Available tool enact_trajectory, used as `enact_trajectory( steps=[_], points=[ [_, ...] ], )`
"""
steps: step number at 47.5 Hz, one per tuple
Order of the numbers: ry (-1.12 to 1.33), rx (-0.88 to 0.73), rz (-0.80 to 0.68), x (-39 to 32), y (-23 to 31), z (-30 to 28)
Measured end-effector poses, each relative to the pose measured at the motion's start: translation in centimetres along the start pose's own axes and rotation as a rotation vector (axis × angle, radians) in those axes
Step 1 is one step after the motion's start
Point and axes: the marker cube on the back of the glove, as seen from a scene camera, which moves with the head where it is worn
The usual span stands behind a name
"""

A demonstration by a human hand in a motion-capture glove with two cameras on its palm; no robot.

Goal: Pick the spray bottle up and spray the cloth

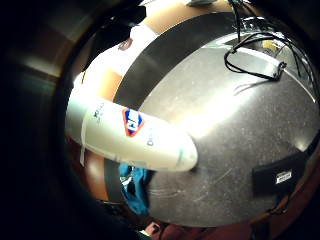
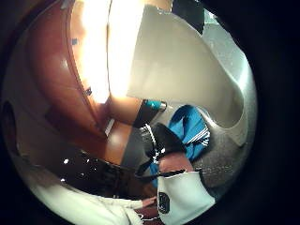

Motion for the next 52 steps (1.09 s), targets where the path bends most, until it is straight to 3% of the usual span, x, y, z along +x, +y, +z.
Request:
enact_trajectory(
  steps=[28,52],
  points=[
    [-0.129,0.098,0.104,0.0,-1.6,2.9],
    [-0.151,-0.099,0.153,-1.5,-5.4,6.3]
  ],
)
